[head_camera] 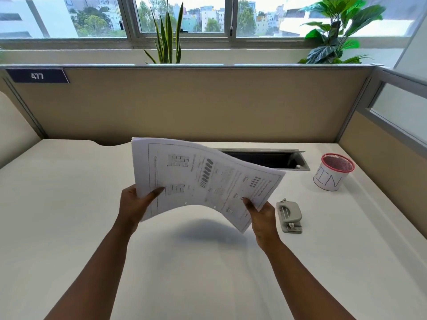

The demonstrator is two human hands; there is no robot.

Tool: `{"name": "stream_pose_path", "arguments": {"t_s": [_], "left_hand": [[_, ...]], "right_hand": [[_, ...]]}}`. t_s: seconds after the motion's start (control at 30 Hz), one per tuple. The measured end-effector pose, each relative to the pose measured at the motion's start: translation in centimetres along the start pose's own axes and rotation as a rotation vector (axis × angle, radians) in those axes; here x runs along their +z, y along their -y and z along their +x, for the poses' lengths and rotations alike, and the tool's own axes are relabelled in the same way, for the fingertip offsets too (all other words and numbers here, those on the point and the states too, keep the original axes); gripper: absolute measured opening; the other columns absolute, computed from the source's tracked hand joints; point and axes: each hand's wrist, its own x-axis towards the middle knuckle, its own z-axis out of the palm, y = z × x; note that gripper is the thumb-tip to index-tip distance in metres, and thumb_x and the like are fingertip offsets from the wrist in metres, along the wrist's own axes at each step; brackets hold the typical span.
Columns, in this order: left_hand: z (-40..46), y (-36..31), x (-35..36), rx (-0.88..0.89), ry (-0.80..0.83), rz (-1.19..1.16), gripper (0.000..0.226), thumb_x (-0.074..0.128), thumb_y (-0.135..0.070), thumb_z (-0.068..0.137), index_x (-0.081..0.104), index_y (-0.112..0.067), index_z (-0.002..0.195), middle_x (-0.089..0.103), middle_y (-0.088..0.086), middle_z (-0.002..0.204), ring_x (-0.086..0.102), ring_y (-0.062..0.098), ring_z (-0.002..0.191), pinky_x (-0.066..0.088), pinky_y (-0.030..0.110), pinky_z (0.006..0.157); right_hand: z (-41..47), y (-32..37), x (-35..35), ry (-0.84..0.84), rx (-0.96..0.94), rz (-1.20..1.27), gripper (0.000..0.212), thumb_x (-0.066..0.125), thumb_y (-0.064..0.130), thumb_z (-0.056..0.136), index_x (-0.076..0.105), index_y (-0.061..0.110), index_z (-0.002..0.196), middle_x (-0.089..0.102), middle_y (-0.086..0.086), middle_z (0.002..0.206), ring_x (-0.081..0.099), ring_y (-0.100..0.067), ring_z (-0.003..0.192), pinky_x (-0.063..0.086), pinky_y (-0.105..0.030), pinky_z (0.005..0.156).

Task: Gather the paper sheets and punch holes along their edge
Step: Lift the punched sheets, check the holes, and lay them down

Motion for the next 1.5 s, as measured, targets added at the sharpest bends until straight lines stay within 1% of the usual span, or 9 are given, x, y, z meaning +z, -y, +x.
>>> {"name": "stream_pose_path", "arguments": {"t_s": [0.17, 0.33, 0.5, 0.63, 0.77, 1.0, 1.23, 1.33, 1.5], "left_hand": [[-0.8, 1.7, -0.7, -0.103, 0.016, -0.126, 0.026, 0.072, 0.0, 0.074, 0.066, -0.014, 0.095, 0.069, -0.002, 0.089, 0.065, 0.015, 0.079, 0.054, 0.017, 0.056], [-1.2, 2.2, -0.2, -0.138, 0.016, -0.172, 0.031, 0.068, 0.002, 0.077, 0.062, -0.014, 0.102, 0.067, -0.005, 0.091, 0.063, 0.014, 0.083, 0.051, 0.029, 0.066], [-0.7, 1.8, -0.1, -0.122, 0.041, -0.166, 0.03, 0.067, 0.003, 0.078, 0.063, -0.016, 0.101, 0.068, -0.003, 0.092, 0.064, 0.017, 0.083, 0.052, 0.031, 0.072], [-1.1, 2.4, 0.1, -0.146, 0.106, -0.122, 0.028, 0.063, -0.002, 0.083, 0.059, -0.015, 0.108, 0.066, -0.003, 0.094, 0.062, 0.013, 0.086, 0.051, 0.032, 0.076], [-1.0, 2.1, 0.5, -0.156, 0.031, -0.145, 0.018, 0.059, -0.008, 0.087, 0.06, -0.013, 0.104, 0.067, -0.004, 0.087, 0.067, 0.01, 0.072, 0.055, 0.02, 0.055], [-0.9, 0.9, 1.1, -0.13, -0.032, -0.321, 0.016, 0.055, -0.005, 0.089, 0.063, -0.017, 0.097, 0.071, -0.008, 0.083, 0.068, 0.007, 0.073, 0.059, 0.022, 0.06], [-2.7, -0.1, 5.2, -0.209, -0.13, -0.619, 0.026, 0.049, 0.001, 0.091, 0.055, -0.016, 0.11, 0.066, -0.005, 0.098, 0.062, 0.011, 0.087, 0.058, 0.021, 0.071], [-3.8, -0.5, 6.9, -0.282, -0.16, -0.656, 0.038, 0.052, 0.0, 0.09, 0.05, -0.01, 0.127, 0.062, 0.004, 0.111, 0.059, 0.021, 0.094, 0.054, 0.035, 0.086], [-5.1, -0.7, 8.5, -0.372, -0.214, -0.69, 0.044, 0.056, -0.003, 0.088, 0.048, -0.009, 0.132, 0.056, 0.01, 0.12, 0.058, 0.025, 0.1, 0.045, 0.043, 0.094]], "right_hand": [[0.0, -0.9, -0.5, 0.04, 0.08, -0.047, 0.02, 0.061, 0.005, 0.086, 0.062, 0.025, 0.089, 0.067, 0.003, 0.093, 0.063, -0.005, 0.081, 0.052, -0.011, 0.056], [-0.1, -2.1, -0.8, 0.049, 0.138, -0.12, 0.022, 0.059, 0.003, 0.087, 0.061, 0.017, 0.103, 0.064, -0.001, 0.1, 0.062, -0.011, 0.085, 0.049, -0.013, 0.063], [0.3, -1.9, -0.7, 0.028, 0.145, -0.128, 0.033, 0.059, 0.004, 0.087, 0.056, 0.005, 0.119, 0.061, -0.006, 0.11, 0.058, -0.026, 0.1, 0.05, -0.036, 0.087], [0.1, -2.4, -0.9, 0.034, 0.179, -0.147, 0.037, 0.058, 0.002, 0.087, 0.053, 0.002, 0.123, 0.06, -0.008, 0.117, 0.056, -0.024, 0.105, 0.047, -0.038, 0.097], [0.4, -1.8, -0.6, 0.033, 0.147, -0.201, 0.037, 0.059, 0.004, 0.087, 0.052, 0.008, 0.123, 0.06, -0.007, 0.114, 0.056, -0.029, 0.111, 0.048, -0.036, 0.093], [0.5, -0.8, -0.2, -0.127, 0.229, -0.113, 0.076, 0.061, 0.025, 0.087, 0.014, 0.023, 0.147, 0.028, -0.004, 0.153, 0.031, -0.023, 0.138, 0.027, -0.039, 0.111], [-1.8, -0.5, 1.9, 0.102, 0.53, 0.265, 0.043, 0.056, 0.028, 0.09, 0.048, 0.013, 0.128, 0.057, -0.015, 0.123, 0.056, -0.029, 0.111, 0.044, -0.038, 0.097], [-2.6, 0.2, 3.3, 0.17, 0.475, 0.358, 0.032, 0.054, 0.025, 0.091, 0.055, 0.012, 0.12, 0.066, -0.01, 0.104, 0.064, -0.024, 0.091, 0.054, -0.034, 0.079], [-3.0, 1.5, 4.6, 0.072, 0.346, 0.241, 0.015, 0.052, 0.005, 0.091, 0.057, 0.011, 0.105, 0.064, -0.014, 0.109, 0.062, -0.024, 0.089, 0.052, -0.037, 0.077]]}}
